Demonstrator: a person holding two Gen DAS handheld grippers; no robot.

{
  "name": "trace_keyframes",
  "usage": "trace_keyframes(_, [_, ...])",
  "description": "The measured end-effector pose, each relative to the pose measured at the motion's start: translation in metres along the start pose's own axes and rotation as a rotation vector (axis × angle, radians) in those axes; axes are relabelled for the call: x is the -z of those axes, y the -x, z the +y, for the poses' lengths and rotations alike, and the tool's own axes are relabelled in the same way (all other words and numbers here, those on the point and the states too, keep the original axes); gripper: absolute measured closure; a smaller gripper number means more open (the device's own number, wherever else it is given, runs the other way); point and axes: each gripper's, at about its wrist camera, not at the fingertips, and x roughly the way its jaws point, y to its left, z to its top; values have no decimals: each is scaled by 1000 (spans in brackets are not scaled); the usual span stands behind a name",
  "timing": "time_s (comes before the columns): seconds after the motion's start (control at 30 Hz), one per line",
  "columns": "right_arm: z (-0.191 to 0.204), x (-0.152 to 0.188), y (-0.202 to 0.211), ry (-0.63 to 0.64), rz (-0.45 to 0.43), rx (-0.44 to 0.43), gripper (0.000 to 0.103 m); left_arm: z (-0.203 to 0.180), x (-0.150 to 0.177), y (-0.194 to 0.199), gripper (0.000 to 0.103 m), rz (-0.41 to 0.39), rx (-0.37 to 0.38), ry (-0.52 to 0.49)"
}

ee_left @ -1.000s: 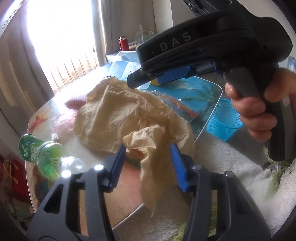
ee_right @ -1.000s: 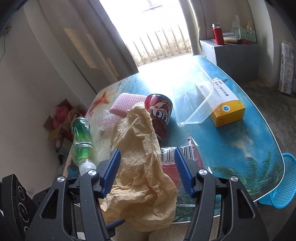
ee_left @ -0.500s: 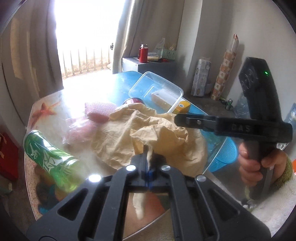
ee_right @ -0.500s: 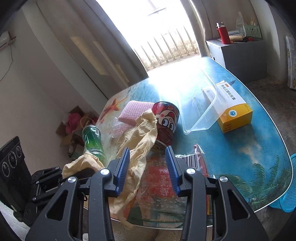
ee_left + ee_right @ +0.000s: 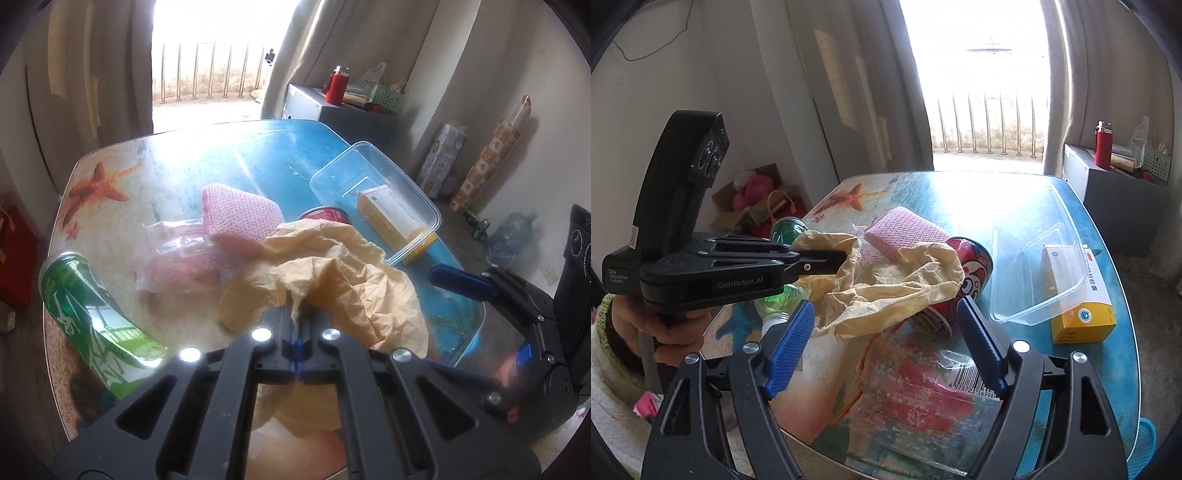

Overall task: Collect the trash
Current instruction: 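Close the right gripper on the tan paper bag and lift it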

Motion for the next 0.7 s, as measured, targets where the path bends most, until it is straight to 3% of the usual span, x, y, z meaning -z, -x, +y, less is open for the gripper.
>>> trace_keyframes(0.2, [-10, -15, -15, -35, 31, -115, 14, 12, -13, -12, 103, 33, 17, 74])
trace_keyframes(0.27, [-15, -19, -15, -53, 18, -162, 7, 15, -16, -14, 103, 37, 16, 88])
trace_keyframes(0.37, [-18, -23, -12, -59, -4, -220, 7, 21, -20, -19, 103, 45, 17, 101])
trace_keyframes(0.5, [-24, -25, -9, -74, -17, -246, 7, 32, -23, -28, 103, 74, 37, 148])
trace_keyframes(0.7, [-32, -28, -23, -124, -5, -200, 7, 40, -24, -38, 103, 99, 67, 184])
